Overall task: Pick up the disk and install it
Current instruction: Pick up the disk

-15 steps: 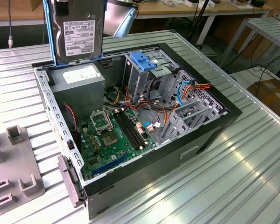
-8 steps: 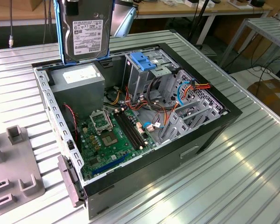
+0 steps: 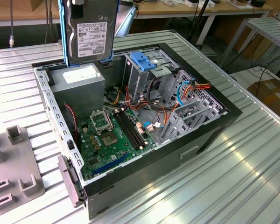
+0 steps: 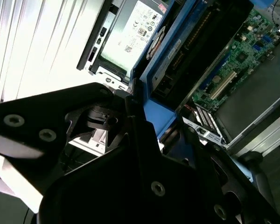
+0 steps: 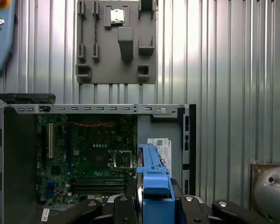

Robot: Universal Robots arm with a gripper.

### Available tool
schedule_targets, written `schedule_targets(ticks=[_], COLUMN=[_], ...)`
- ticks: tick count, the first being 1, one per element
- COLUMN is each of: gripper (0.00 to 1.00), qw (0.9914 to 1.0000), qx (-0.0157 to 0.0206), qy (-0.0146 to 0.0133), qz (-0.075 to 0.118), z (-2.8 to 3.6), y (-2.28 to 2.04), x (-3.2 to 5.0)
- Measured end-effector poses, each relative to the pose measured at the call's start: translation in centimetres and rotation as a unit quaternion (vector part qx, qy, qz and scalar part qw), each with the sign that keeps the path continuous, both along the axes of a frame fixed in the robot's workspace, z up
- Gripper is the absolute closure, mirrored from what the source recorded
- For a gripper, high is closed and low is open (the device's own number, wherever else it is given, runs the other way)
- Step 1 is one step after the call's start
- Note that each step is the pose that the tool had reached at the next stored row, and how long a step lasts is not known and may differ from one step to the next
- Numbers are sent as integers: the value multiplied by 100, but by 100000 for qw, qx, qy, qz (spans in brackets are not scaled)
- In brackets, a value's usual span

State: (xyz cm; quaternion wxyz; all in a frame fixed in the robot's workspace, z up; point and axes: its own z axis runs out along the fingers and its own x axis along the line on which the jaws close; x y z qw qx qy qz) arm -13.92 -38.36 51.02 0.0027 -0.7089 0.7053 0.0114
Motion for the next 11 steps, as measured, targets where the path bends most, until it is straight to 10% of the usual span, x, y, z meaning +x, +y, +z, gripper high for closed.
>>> schedule_targets(ticks=[11], gripper=[63], qw=[100000], qx=[0], qy=[3], qz=[0], z=[-15], y=[-207], x=[97])
